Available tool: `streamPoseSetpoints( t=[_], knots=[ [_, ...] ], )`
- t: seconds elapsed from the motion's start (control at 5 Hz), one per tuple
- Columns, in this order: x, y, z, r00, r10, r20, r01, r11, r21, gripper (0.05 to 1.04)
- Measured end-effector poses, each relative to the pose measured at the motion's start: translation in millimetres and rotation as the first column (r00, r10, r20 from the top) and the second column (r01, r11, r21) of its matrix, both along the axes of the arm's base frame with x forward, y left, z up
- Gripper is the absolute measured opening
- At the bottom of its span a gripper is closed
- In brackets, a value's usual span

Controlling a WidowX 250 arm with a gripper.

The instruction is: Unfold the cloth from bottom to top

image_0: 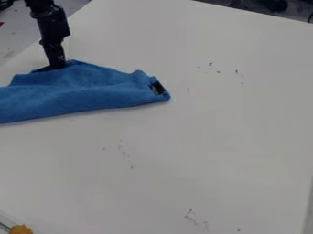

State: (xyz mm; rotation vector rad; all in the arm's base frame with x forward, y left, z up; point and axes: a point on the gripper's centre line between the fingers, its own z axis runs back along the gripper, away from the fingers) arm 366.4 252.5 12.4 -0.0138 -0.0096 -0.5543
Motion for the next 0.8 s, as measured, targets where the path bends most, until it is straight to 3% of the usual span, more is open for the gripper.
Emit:
streamPoseSetpoints(
  t=[0.2, 0.4, 0.8],
  knots=[
    [0, -2, 3.0, 1.0, -0.006, -0.02, 0.006, 1.0, 0.023, 0.066],
    [-1, -13, 20.5, 0.999, -0.011, -0.038, 0.014, 0.997, 0.079, 0.066],
    [-17, -65, 58.0, 0.998, 0.057, -0.013, -0.054, 0.985, 0.161, 0.066]
  ],
)
